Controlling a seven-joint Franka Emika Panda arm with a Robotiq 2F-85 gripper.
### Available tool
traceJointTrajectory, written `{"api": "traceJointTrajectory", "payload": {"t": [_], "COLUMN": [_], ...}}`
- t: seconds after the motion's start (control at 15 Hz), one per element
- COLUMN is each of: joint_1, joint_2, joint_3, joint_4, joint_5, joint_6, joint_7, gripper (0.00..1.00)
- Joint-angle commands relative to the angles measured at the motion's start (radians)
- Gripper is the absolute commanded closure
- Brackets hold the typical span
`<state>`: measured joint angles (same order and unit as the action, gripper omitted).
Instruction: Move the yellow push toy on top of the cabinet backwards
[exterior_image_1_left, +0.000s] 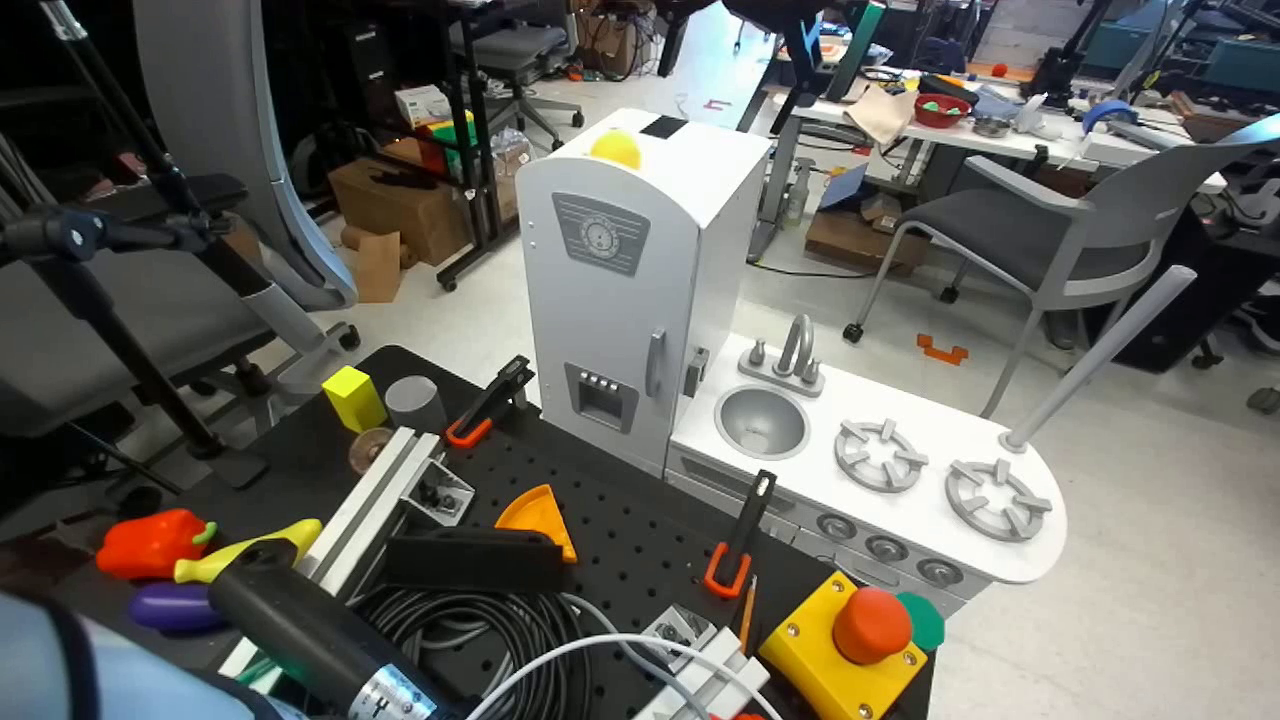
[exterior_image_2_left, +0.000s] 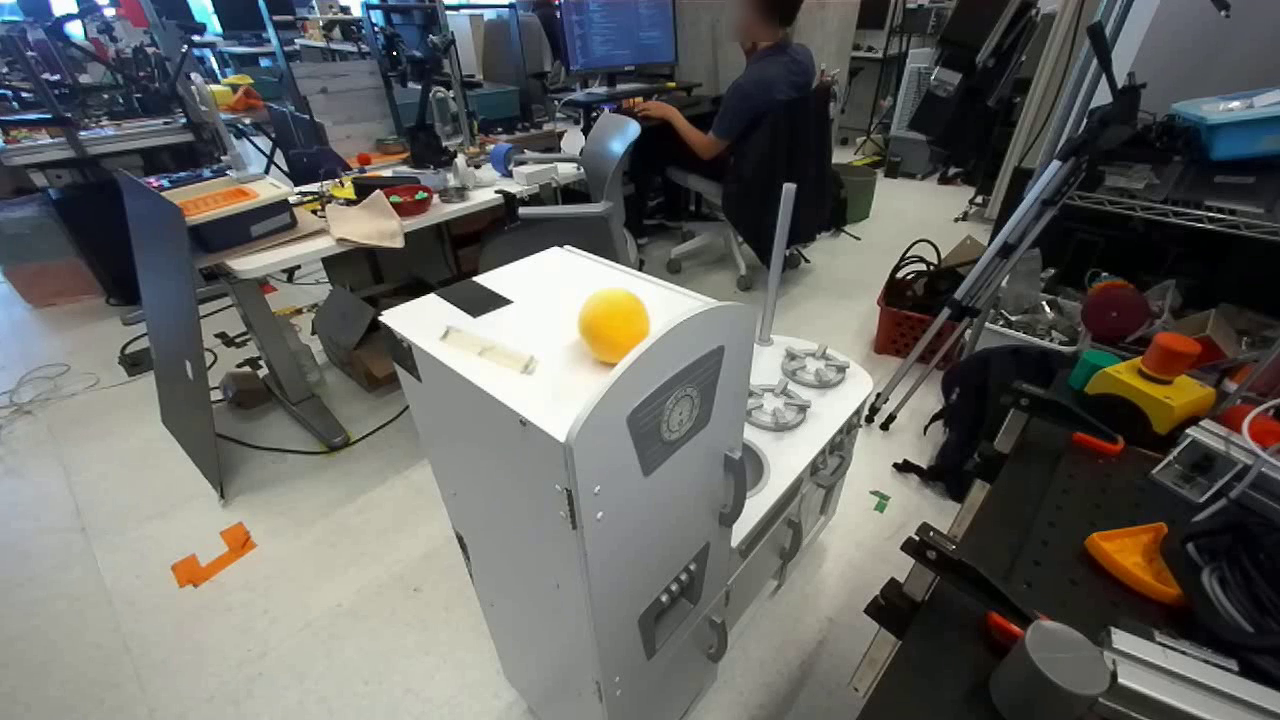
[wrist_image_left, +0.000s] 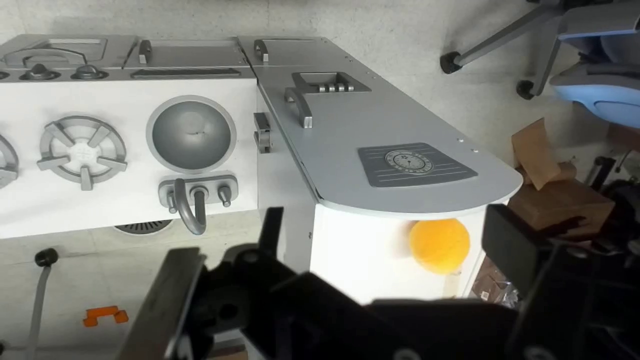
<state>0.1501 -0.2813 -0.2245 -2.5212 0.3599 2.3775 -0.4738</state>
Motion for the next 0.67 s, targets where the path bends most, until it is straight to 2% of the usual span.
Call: {"api": "traceJointTrajectory", "payload": {"t": [0.0, 0.4, 0.6], "joint_1": [-0.024, -0.003, -0.003], "joint_2": [0.015, 0.076, 0.156], "joint_3": [0.049, 0.131, 0.176], "joint_4": [0.013, 0.091, 0.185], "joint_5": [0.008, 0.000, -0.012], "joint_6": [0.010, 0.012, 0.011], "joint_7": [0.004, 0.034, 0.072], "gripper": [0.00, 0.00, 0.00]}}
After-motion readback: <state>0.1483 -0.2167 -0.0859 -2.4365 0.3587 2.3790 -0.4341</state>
